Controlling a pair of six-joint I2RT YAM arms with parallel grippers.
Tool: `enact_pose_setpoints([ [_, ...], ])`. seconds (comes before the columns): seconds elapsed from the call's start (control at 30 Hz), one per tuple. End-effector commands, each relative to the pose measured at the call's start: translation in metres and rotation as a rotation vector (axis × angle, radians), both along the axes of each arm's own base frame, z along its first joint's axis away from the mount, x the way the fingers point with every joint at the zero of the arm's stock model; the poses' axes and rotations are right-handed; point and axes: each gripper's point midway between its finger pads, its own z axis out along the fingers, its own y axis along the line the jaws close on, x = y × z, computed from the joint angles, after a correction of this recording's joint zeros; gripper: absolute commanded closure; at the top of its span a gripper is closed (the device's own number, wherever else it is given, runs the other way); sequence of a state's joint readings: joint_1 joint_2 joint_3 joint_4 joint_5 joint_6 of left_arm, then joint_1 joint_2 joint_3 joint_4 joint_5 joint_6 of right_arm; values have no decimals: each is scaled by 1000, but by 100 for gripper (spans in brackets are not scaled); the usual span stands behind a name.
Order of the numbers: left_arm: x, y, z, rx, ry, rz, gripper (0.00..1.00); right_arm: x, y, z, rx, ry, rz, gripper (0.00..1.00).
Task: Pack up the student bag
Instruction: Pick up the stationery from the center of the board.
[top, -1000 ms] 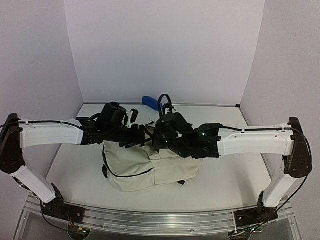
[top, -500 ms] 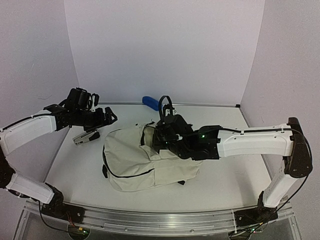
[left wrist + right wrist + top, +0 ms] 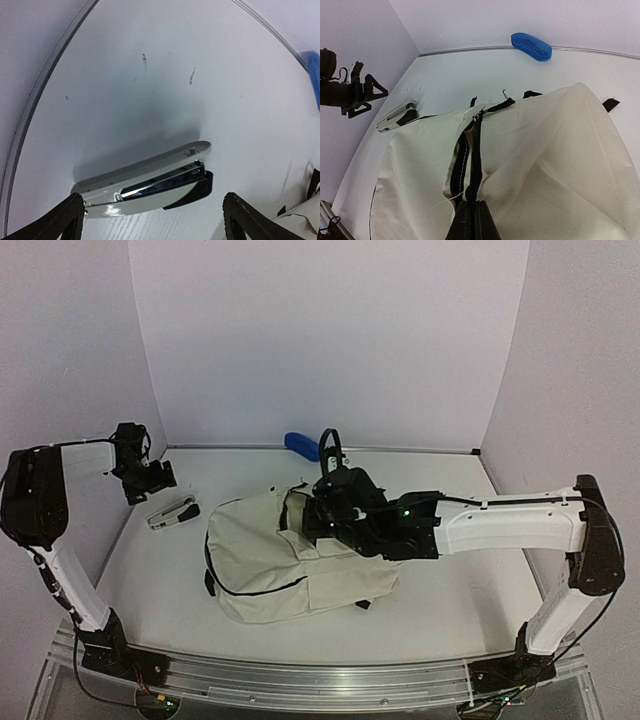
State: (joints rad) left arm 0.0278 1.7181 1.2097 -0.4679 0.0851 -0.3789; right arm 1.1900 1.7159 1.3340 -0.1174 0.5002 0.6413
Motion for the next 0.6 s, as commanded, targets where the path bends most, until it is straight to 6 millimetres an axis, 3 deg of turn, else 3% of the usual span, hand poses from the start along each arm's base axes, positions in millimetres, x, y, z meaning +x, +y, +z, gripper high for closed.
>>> enact_pose_setpoints([
  [0.0, 36, 21, 7, 5, -61, 6, 4, -1, 7, 53, 148, -72, 21, 100],
  [0.1, 42, 29, -10, -3, -3, 22, 4, 0, 7, 55, 150, -77, 20, 100],
  [0.33, 41, 19, -51, -60, 99, -9, 6, 1, 7, 53, 149, -77, 11, 100],
  [0.47, 32, 16, -54, -87, 123, 18, 8, 1, 10, 52, 147, -75, 16, 100],
  [0.57, 26, 8, -44, -131, 85, 5, 8, 2, 14, 53, 147, -75, 24, 100],
])
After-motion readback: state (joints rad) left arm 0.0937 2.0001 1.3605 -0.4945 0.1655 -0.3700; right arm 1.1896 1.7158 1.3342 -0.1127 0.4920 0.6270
